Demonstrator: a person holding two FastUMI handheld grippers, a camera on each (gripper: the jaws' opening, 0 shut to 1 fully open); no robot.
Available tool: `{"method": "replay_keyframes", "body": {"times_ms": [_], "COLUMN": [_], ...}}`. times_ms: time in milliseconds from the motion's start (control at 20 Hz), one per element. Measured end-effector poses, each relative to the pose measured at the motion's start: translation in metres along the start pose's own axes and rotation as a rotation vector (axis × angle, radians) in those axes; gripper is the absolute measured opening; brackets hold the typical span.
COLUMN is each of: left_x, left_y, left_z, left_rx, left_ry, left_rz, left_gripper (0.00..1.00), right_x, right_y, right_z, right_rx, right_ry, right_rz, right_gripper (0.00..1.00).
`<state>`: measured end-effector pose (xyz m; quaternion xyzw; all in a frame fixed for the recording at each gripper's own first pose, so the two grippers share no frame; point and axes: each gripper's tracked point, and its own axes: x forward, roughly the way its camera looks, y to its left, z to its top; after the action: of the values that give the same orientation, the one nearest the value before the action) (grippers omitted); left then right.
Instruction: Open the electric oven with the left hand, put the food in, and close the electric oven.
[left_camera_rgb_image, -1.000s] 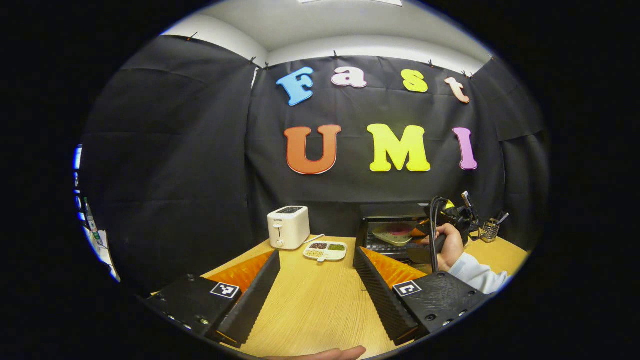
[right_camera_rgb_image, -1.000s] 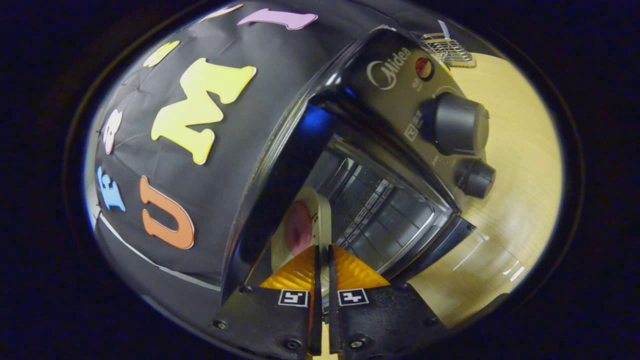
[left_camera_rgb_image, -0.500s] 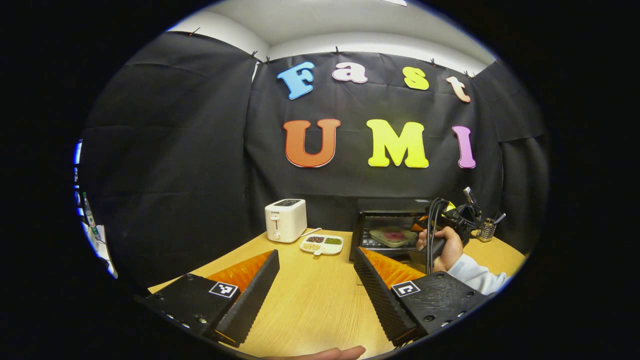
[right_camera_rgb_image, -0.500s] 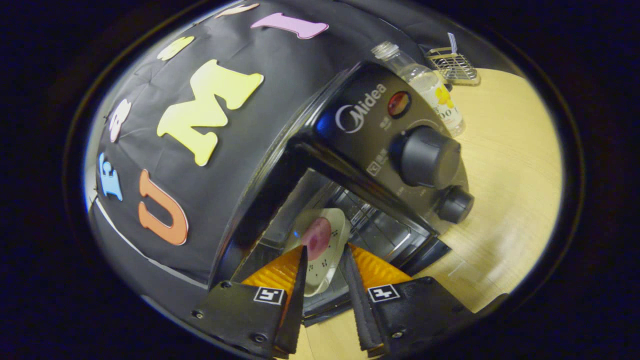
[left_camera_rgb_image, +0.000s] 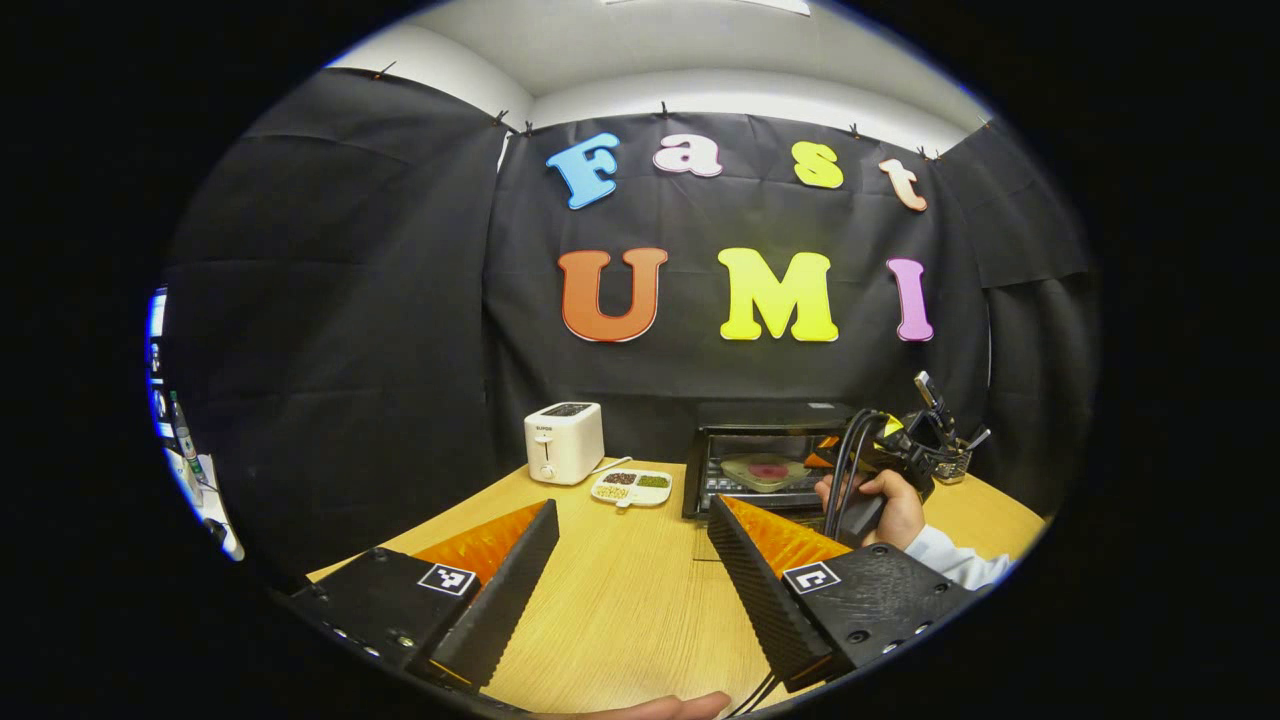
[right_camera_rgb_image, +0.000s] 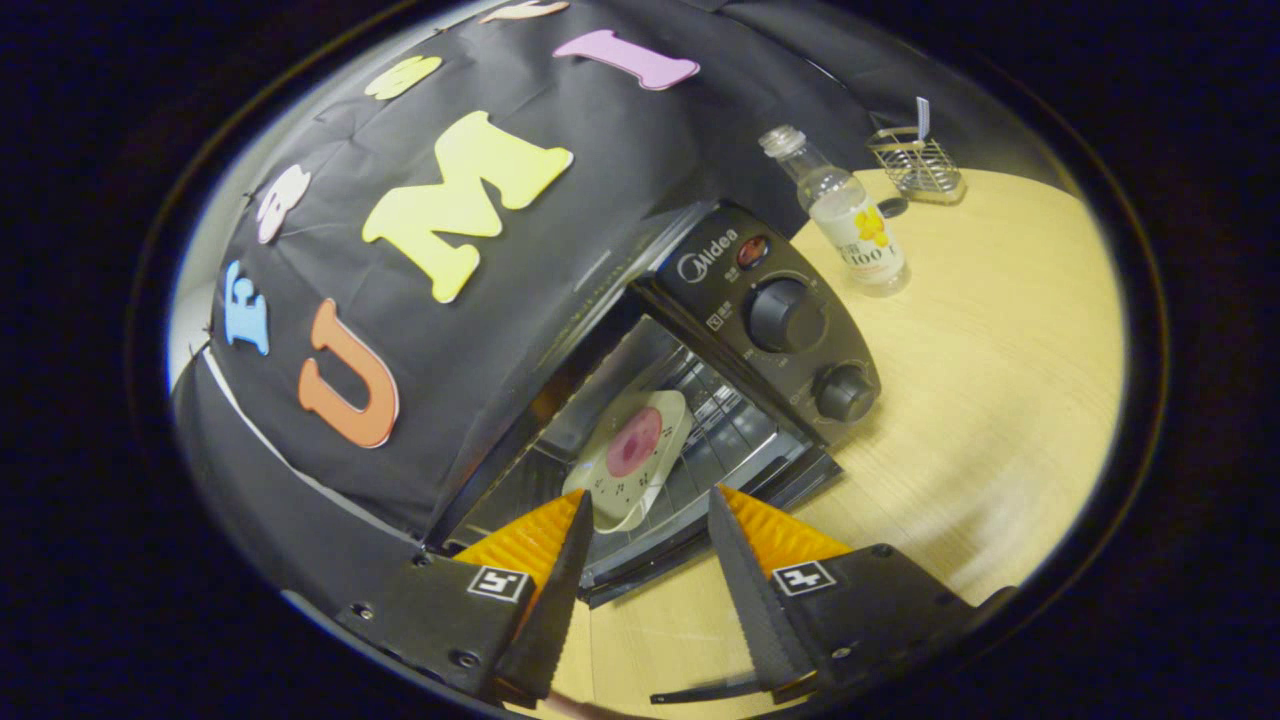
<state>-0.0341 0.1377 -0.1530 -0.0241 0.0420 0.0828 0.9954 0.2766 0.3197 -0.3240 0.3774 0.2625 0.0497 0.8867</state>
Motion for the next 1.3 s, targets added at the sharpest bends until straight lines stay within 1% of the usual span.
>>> {"method": "replay_keyframes", "body": {"times_ms": [50, 150, 200, 250, 400, 500, 550, 650, 700, 800, 900, 1000, 1050, 1100, 1200, 1300], "left_x": [-0.005, -0.012, -0.016, -0.02, -0.021, -0.021, -0.021, -0.017, -0.014, -0.004, 0.012, 0.029, 0.039, 0.048, 0.068, 0.086], "left_y": [-0.003, -0.009, -0.014, -0.02, -0.03, -0.031, -0.036, -0.049, -0.056, -0.065, -0.077, -0.093, -0.102, -0.111, -0.125, -0.133], "left_z": [0.004, 0.006, 0.006, 0.011, 0.012, 0.012, 0.01, 0.005, 0.003, -0.001, -0.009, -0.026, -0.037, -0.05, -0.08, -0.116], "left_rx": [0.002, 0.001, 0.0, 0.003, 0.012, 0.013, 0.013, 0.011, 0.018, 0.037, 0.044, 0.042, 0.04, 0.041, 0.048, 0.065], "left_ry": [-0.009, -0.004, 0.003, -0.003, 0.013, 0.024, 0.035, 0.055, 0.059, 0.068, 0.086, 0.121, 0.144, 0.172, 0.232, 0.315], "left_rz": [-0.006, -0.017, -0.026, -0.038, -0.05, -0.024, -0.025, -0.046, -0.056, -0.062, -0.071, -0.103, -0.122, -0.145, -0.175, -0.184], "left_gripper": [0.95, 0.96, 0.95, 0.96, 0.96, 0.96, 0.96, 0.96, 0.96, 0.96, 0.96, 0.96, 0.96, 0.96, 0.97, 0.97], "right_x": [-0.009, -0.028, -0.038, -0.05, -0.086, -0.114, -0.129, -0.158, -0.172, -0.205, -0.235, -0.27, -0.291, -0.307, -0.332, -0.347], "right_y": [0.0, -0.003, -0.002, -0.001, 0.002, -0.002, -0.004, -0.006, -0.008, -0.011, -0.007, -0.009, -0.012, -0.014, -0.019, -0.023], "right_z": [0.0, 0.001, 0.001, 0.003, 0.011, 0.02, 0.026, 0.039, 0.048, 0.068, 0.084, 0.098, 0.104, 0.113, 0.134, 0.144], "right_rx": [-0.025, -0.097, -0.142, -0.194, -0.337, -0.394, -0.414, -0.463, -0.502, -0.581, -0.623, -0.658, -0.669, -0.677, -0.7, -0.76], "right_ry": [-0.007, -0.013, -0.016, -0.023, -0.06, -0.08, -0.086, -0.108, -0.126, -0.184, -0.244, -0.282, -0.305, -0.338, -0.413, -0.461], "right_rz": [0.008, -0.004, 0.0, 0.007, 0.057, 0.084, 0.097, 0.13, 0.138, 0.161, 0.204, 0.23, 0.238, 0.245, 0.237, 0.216], "right_gripper": [0.74, 0.89, 0.91, 0.86, 0.94, 0.95, 0.94, 0.93, 0.95, 0.94, 0.94, 0.94, 1.0, 0.94, 0.94, 0.94]}}
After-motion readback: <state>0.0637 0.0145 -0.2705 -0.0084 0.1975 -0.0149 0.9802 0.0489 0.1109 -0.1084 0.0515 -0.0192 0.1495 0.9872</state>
